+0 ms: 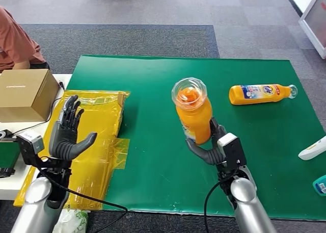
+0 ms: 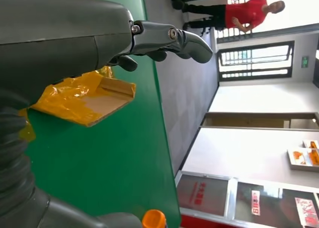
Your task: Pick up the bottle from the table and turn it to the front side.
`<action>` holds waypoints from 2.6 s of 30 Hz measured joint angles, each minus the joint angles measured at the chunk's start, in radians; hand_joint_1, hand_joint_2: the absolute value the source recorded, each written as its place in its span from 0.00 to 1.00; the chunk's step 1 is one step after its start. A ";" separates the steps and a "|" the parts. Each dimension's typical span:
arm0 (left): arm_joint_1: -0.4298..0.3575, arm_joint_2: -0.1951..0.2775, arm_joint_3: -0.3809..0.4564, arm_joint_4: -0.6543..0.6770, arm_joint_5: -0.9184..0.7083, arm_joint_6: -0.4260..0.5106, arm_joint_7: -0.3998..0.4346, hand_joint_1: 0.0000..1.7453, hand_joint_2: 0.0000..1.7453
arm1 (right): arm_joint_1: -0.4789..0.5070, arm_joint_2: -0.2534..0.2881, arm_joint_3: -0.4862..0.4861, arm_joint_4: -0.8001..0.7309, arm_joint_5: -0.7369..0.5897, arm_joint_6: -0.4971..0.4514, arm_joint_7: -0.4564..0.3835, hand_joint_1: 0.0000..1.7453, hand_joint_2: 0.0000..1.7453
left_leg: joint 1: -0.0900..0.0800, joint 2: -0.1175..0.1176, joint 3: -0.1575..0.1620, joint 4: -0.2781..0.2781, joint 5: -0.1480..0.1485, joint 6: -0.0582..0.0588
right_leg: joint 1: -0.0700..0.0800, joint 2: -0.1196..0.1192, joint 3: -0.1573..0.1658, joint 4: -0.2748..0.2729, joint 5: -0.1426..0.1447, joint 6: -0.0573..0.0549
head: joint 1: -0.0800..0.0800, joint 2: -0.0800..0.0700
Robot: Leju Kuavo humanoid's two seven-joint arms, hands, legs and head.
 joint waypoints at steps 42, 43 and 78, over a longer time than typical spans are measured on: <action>-0.394 -0.022 -0.496 0.151 0.095 -0.141 0.218 1.00 1.00 | -0.171 0.077 0.230 0.288 0.241 -0.162 -0.004 1.00 1.00 | 0.001 0.000 -0.002 0.000 0.001 -0.001 | 0.000 0.000 -0.003 0.001 0.001 0.000 | 0.000 0.000; -0.394 -0.021 -0.498 0.151 0.088 -0.133 0.215 1.00 1.00 | -0.171 0.078 0.230 0.290 0.241 -0.162 -0.003 1.00 1.00 | 0.001 0.000 -0.002 0.000 0.001 -0.001 | 0.000 0.000 -0.003 0.001 0.001 0.000 | 0.000 0.000; -0.284 0.193 -0.426 0.194 -1.725 0.719 0.790 1.00 1.00 | -0.062 0.062 -0.031 0.053 0.136 -0.191 0.040 0.00 1.00 | 0.002 0.000 -0.003 0.000 0.003 -0.003 | 0.002 0.000 -0.004 0.002 0.002 -0.003 | 0.000 0.000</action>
